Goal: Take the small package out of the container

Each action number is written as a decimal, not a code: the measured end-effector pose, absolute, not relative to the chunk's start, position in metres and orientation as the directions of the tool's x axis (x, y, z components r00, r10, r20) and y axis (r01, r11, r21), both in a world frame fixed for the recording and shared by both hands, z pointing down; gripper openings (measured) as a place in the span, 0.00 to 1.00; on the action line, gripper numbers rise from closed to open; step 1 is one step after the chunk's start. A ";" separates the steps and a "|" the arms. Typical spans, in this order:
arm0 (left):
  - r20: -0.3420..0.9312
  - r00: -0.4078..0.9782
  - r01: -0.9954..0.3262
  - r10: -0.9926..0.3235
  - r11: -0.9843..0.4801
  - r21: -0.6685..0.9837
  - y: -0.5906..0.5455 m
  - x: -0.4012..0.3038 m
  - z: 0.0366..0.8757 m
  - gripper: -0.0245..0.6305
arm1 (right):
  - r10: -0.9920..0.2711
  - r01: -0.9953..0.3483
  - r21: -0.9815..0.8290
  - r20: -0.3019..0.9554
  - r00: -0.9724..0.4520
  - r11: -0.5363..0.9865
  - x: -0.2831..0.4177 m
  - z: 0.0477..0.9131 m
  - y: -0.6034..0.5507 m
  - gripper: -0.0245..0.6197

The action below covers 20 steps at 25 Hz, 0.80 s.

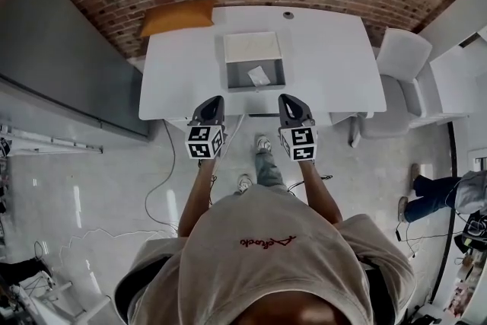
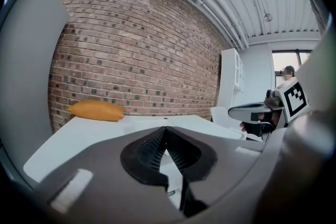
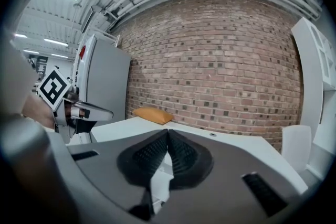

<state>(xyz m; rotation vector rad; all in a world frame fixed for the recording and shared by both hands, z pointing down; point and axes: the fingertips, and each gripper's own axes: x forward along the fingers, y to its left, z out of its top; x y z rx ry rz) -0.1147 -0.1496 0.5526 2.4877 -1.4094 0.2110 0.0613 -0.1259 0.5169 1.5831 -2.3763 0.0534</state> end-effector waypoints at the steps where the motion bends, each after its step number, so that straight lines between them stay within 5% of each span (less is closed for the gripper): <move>1: 0.260 0.511 -0.860 -0.820 -0.483 0.167 -0.153 -0.115 0.554 0.05 | -0.896 -0.906 0.126 0.256 -0.363 0.404 0.061 0.518 -0.131 0.05; 20: 0.241 0.453 -0.891 -0.858 -0.440 0.107 -0.294 -0.100 0.524 0.05 | -0.881 -0.883 0.115 0.205 -0.427 0.455 0.077 0.497 -0.284 0.05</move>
